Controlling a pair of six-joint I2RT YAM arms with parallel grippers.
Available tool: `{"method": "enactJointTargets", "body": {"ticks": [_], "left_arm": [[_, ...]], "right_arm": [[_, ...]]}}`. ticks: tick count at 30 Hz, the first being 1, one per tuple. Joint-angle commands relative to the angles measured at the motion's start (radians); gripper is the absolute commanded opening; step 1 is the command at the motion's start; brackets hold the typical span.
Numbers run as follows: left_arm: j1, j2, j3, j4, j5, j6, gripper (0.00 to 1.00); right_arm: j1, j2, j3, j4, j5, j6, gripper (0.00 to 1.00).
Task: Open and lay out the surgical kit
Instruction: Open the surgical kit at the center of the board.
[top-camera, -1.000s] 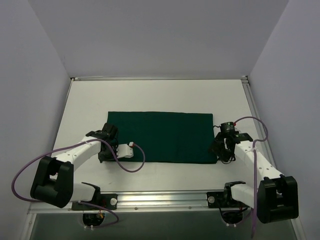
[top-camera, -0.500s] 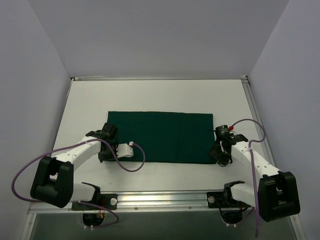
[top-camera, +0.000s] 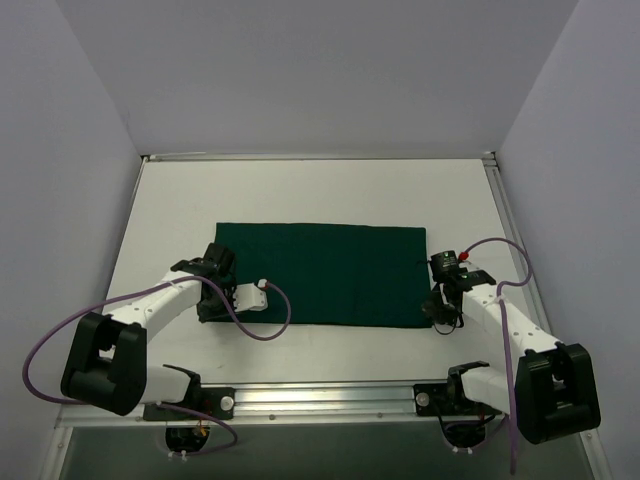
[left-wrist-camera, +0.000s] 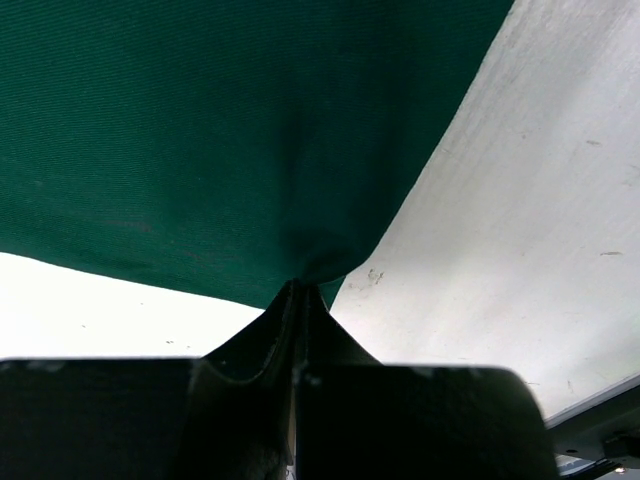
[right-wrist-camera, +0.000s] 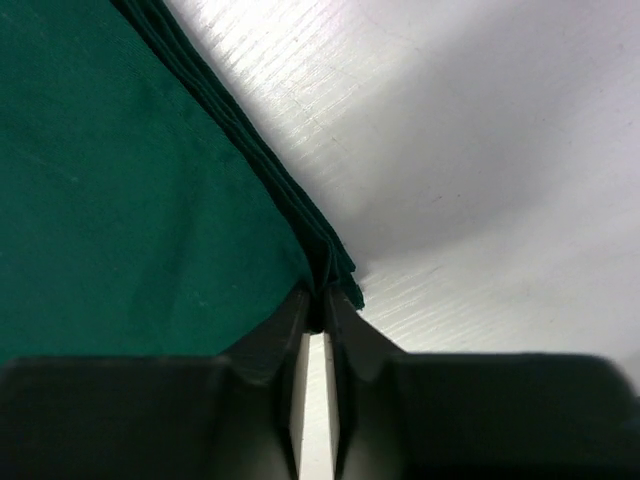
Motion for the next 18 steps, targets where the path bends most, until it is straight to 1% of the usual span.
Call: {"method": "enactJointTargets", "body": {"ticks": [1,2,7,12,18], "left_arm": [[0.006,0.006,0.045,0.017,0.002,0.0,0.02],[0.006,0.008,0.045,0.017,-0.002,-0.002,0.02],[0.013,0.006,0.063,0.014,-0.019,-0.006,0.02],[0.025,0.003,0.083,-0.003,-0.018,-0.014,0.02],[0.045,0.008,0.117,-0.038,-0.008,-0.02,0.02]], "right_arm": [[0.005,-0.026,0.008,-0.018,0.036,0.011,0.03],[0.005,-0.029,0.01,-0.017,0.036,0.011,0.0],[0.006,-0.044,0.071,-0.046,0.019,-0.002,0.0],[0.011,-0.064,0.14,-0.078,0.034,-0.021,0.0],[0.011,-0.042,0.183,-0.036,-0.002,-0.039,0.0]]}}
